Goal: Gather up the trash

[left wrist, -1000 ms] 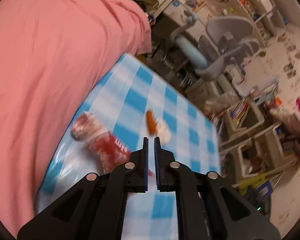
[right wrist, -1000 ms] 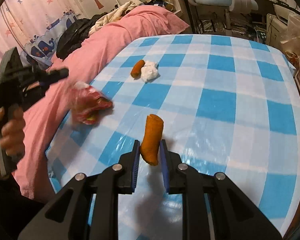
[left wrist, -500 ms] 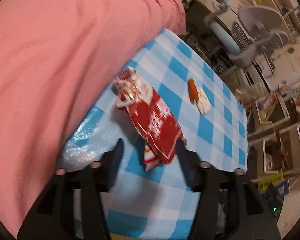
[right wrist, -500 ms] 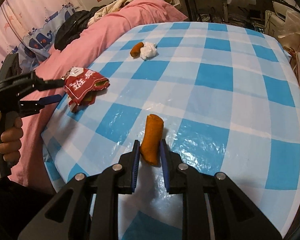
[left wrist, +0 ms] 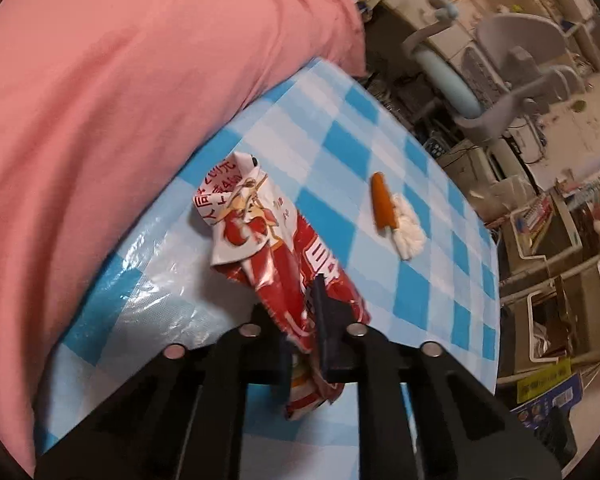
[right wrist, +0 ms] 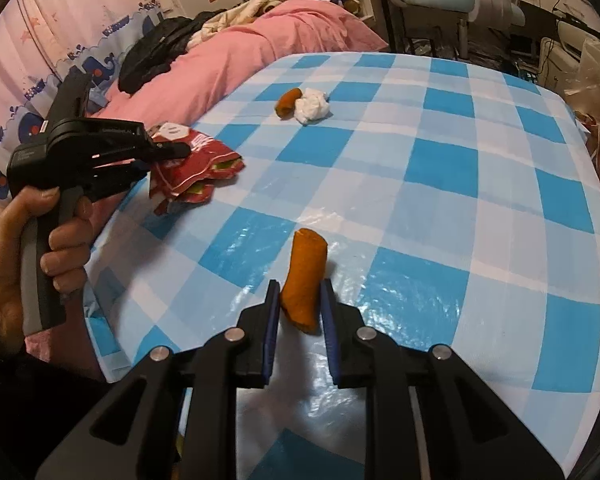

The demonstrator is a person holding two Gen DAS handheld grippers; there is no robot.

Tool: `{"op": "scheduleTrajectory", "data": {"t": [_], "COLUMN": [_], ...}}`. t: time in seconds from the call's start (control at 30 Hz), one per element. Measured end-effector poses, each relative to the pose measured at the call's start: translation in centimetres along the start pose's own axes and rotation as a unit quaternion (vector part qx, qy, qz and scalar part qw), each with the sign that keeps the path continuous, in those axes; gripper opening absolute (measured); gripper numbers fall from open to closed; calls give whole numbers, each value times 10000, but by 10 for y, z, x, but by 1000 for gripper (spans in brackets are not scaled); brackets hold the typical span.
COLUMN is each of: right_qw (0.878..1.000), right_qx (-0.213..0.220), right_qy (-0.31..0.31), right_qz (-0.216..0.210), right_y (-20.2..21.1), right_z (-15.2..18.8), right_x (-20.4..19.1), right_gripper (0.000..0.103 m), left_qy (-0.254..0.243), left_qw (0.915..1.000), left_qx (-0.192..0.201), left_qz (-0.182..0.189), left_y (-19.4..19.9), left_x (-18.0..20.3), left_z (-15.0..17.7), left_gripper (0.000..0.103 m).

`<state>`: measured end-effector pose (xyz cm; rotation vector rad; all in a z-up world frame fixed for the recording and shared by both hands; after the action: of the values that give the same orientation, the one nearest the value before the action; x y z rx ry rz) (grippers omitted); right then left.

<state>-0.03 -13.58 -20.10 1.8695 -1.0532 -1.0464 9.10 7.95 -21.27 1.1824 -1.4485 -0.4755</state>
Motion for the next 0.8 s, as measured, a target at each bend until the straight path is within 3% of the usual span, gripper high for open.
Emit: {"op": "scheduleTrajectory", "data": {"t": [0.2, 0.37, 0.63, 0.73, 0.8], "right_qw": [9983, 9969, 9959, 9961, 9961], "right_qx": [304, 326, 171, 93, 74], "right_qy": [346, 499, 562, 543, 535], "right_qz": [-367, -518, -691, -692, -692], "right_y": [19, 28, 35, 34, 34], "right_z": [6, 29, 67, 77, 80], "right_x": [-26, -43, -58, -59, -60], "right_gripper": [21, 21, 21, 21, 21], "left_qy": [-1085, -1598, -1797, -1601, -1329], "left_qw": [9922, 9842, 9809, 9834, 9881], "left_qx": [578, 658, 564, 549, 537], "left_qz": [-199, -387, -481, -662, -552], "left_y": [56, 81, 97, 98, 97], "left_x": [44, 63, 62, 45, 33], "left_z": [24, 70, 136, 138, 132], "left_gripper": [8, 8, 8, 8, 8]}}
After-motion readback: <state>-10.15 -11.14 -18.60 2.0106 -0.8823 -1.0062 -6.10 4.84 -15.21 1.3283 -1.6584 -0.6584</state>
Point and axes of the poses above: each gripper's, at about its wrist camera, not at the fingertips, and y roughly against the way its jaws point, x to its right, z to its underside, the point moved 8 cm from there along -y, roughly the way its jaws point, and after that the axes turned 12 degrees about -x, right-handed, at the moved point
